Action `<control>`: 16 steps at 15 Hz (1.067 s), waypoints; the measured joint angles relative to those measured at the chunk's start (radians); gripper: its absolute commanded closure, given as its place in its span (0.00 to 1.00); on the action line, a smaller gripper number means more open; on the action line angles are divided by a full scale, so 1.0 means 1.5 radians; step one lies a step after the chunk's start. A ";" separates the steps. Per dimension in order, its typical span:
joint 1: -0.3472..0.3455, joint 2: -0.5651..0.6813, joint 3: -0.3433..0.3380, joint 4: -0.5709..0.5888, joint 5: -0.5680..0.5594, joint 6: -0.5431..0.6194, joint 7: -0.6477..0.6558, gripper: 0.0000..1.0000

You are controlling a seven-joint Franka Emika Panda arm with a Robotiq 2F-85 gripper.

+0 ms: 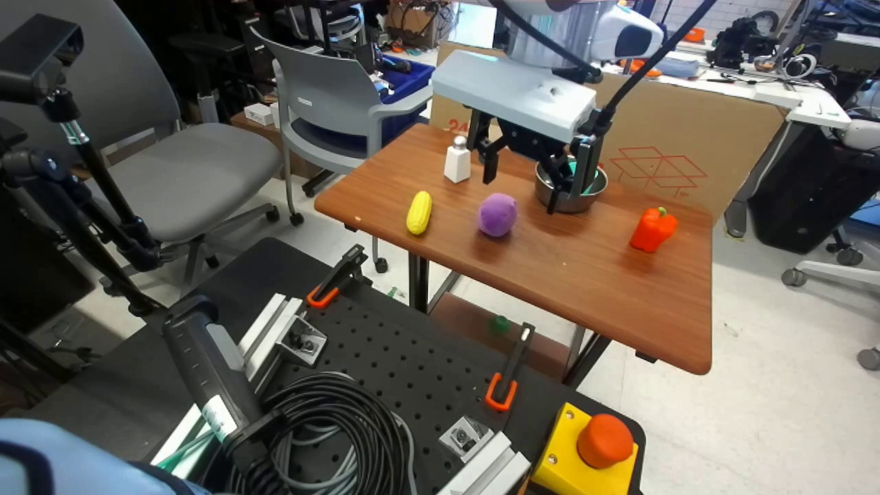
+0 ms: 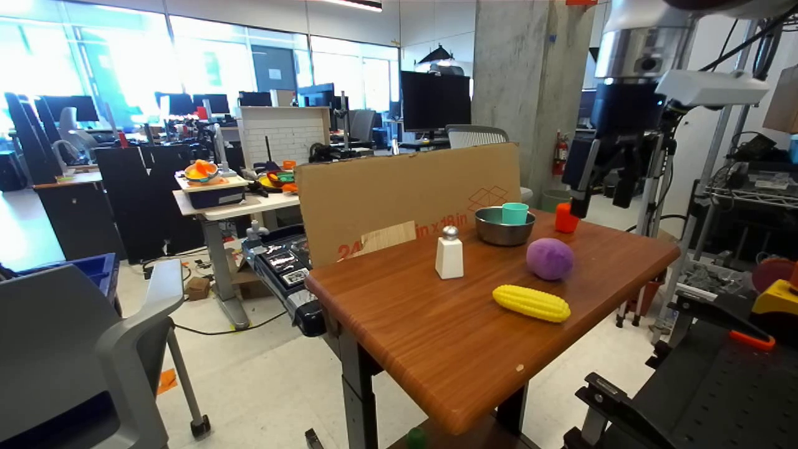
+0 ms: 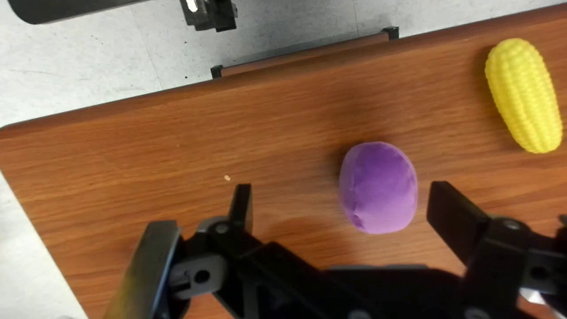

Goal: Move the purple object to the right

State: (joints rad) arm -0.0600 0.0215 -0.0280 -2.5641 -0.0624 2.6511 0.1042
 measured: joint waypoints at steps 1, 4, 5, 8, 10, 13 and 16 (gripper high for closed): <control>0.004 0.026 0.002 0.018 0.019 0.000 -0.003 0.00; 0.012 0.095 0.013 0.067 0.067 -0.001 -0.019 0.00; 0.012 0.112 0.018 0.079 0.073 -0.001 -0.020 0.00; 0.012 0.154 0.025 0.108 0.074 -0.001 -0.020 0.26; 0.016 0.174 0.025 0.122 0.070 -0.001 -0.020 0.42; 0.028 0.192 0.023 0.131 0.056 -0.001 -0.019 0.66; 0.035 0.190 0.023 0.135 0.050 -0.003 -0.021 0.86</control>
State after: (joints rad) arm -0.0079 0.3071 0.0062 -2.3618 0.0124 2.6467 0.0721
